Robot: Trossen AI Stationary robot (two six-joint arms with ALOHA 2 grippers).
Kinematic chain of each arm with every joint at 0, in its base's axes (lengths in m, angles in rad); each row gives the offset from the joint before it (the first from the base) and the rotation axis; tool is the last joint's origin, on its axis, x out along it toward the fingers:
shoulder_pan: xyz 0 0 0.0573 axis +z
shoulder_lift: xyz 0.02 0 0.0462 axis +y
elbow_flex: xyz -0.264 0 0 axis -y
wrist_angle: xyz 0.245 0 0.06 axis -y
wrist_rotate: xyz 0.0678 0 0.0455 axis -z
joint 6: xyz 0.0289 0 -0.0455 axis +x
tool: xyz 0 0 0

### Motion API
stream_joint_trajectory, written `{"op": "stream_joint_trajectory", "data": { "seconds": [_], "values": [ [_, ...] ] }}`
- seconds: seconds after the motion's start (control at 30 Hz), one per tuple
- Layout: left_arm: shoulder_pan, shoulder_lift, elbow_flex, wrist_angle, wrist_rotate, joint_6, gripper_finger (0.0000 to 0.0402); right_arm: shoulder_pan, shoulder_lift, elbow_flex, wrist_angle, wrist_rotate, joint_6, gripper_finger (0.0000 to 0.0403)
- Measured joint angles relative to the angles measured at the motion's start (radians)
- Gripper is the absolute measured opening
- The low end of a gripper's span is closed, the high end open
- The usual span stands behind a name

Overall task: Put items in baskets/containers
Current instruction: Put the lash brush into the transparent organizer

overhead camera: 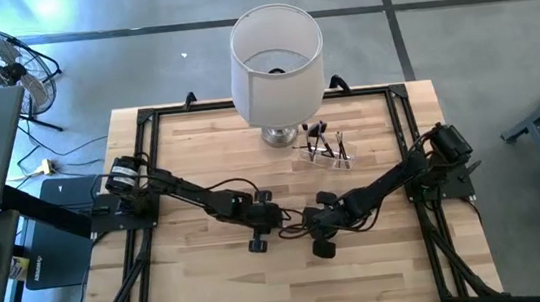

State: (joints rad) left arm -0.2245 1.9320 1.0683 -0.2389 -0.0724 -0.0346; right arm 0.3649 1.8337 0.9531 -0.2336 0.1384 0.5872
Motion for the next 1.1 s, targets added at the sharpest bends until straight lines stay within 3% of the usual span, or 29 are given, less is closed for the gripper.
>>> {"op": "stream_joint_trajectory", "data": {
  "seconds": [0.27,0.43,0.7,1.1],
  "values": [
    [0.002,0.002,0.030,-0.056,0.042,-0.111,0.0001,-0.005,-0.091,-0.001,-0.037,0.105,0.037,0.0059],
    [0.003,0.010,0.140,-0.223,0.062,-0.154,0.0001,0.000,-0.139,-0.003,-0.082,0.169,0.015,0.0093],
    [0.031,0.010,0.308,-0.485,0.112,-0.215,0.0000,0.041,-0.149,-0.001,-0.088,0.215,-0.156,0.0128],
    [0.050,0.009,0.385,-0.497,0.109,-0.199,0.0000,0.048,-0.141,0.000,-0.034,0.288,-0.261,0.0146]
  ]
}}
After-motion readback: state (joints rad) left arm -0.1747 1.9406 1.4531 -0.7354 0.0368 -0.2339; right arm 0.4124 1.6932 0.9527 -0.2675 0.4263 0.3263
